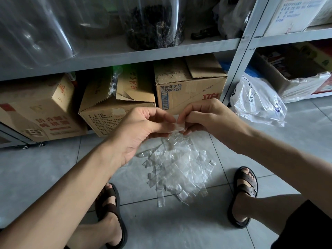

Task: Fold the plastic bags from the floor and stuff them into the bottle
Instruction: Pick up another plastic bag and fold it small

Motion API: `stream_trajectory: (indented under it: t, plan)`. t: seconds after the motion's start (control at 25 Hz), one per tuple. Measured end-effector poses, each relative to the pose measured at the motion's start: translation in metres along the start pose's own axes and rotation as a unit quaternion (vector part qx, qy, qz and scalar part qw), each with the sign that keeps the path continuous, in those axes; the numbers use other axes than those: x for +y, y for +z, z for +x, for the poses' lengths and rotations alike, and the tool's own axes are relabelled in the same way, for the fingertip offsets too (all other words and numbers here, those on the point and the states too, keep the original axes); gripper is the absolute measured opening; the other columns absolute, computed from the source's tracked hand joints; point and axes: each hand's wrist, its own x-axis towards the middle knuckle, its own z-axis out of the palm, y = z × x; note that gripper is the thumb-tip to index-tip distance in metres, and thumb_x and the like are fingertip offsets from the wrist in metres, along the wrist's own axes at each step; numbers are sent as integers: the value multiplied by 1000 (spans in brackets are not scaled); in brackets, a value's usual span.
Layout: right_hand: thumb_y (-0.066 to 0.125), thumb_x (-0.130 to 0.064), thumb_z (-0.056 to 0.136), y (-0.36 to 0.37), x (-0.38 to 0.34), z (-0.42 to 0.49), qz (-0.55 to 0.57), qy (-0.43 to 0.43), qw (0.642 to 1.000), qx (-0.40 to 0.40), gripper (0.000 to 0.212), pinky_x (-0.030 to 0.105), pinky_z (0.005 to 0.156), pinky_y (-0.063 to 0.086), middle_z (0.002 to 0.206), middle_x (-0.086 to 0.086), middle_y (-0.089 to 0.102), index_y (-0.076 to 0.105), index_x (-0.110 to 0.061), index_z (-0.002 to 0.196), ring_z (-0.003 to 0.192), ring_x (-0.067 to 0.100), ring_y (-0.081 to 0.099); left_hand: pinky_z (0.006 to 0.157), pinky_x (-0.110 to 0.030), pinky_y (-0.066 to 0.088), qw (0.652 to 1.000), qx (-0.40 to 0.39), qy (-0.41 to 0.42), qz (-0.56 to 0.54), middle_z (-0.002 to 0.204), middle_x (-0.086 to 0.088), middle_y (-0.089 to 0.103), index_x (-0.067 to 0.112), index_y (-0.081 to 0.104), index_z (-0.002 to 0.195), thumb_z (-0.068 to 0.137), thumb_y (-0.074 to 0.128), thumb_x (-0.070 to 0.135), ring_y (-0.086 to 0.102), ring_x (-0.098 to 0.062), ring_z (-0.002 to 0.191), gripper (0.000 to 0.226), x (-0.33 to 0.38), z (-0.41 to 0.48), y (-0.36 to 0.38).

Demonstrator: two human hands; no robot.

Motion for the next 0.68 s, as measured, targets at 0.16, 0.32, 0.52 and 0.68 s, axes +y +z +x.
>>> stream_trajectory:
  t: [0.16,0.32,0.52,0.68]
  plan:
    - [73,0,84,7,0,2,-41,-12,999,-11,5,25,72,56,81,19,71,71,-5,85,72,19,68,74,-18,56,993,41,69,86,83,-3,76,10,76,84,68,81,1,70,-12,79,20,-4,0,-3]
    - [78,7,76,10,5,5,-55,-30,998,16,16,22,70,57,79,18,72,70,-7,80,69,18,70,74,-18,54,988,45,95,116,82,-2,76,10,76,87,72,81,-1,70,-10,79,19,-5,0,-5]
    - [79,10,73,16,6,11,-50,-41,997,34,18,23,67,57,70,10,70,69,-5,77,64,16,69,83,-33,56,987,68,101,107,84,-5,76,18,72,85,66,84,2,69,-17,80,28,-3,-3,-11]
    - [82,5,70,25,10,19,-90,-67,992,56,18,42,76,60,73,10,73,72,-10,72,68,19,68,77,-32,56,986,91,89,109,74,3,75,21,62,95,69,82,-9,69,-13,74,44,-4,-4,-22]
